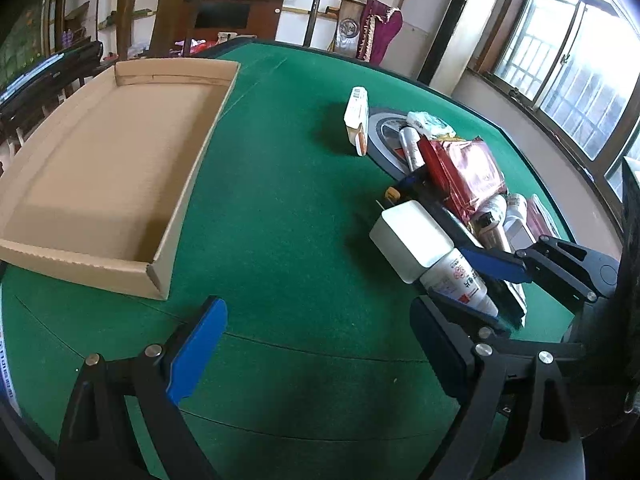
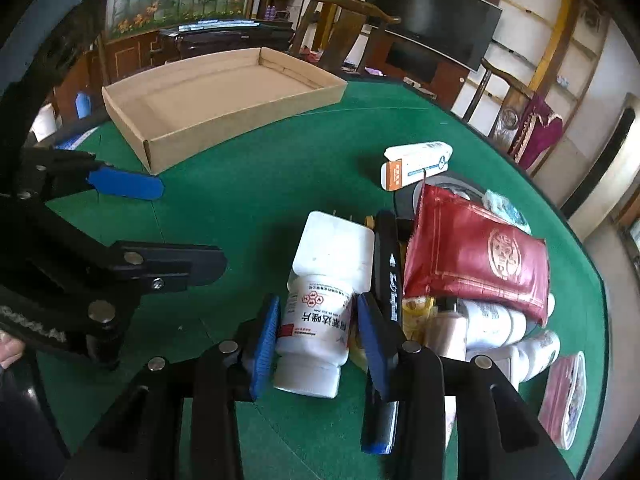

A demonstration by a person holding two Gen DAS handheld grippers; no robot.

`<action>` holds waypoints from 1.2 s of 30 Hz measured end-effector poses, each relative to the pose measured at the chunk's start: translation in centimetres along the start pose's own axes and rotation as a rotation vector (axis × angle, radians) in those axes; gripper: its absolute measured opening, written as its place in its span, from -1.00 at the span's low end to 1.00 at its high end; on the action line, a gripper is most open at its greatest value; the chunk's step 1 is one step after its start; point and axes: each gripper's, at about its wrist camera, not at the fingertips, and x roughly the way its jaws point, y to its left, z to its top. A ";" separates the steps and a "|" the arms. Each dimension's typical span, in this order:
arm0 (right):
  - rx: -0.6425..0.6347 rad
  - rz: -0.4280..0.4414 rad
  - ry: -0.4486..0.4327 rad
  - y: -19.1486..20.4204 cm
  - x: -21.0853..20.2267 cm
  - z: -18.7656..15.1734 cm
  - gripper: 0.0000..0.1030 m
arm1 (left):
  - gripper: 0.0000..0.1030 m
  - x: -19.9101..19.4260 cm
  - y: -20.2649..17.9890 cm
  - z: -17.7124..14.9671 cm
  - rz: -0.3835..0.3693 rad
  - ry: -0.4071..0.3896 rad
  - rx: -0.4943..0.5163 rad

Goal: Organize objects
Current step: 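Grasp the white medicine bottle with the right gripper while the left gripper approaches the white charger, then grasp the white charger with the left gripper and lift it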

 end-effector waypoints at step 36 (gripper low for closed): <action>0.577 0.193 -0.178 -13.5 -7.0 -5.5 -0.27 | 0.07 7.5 -7.7 6.9 0.114 0.252 0.057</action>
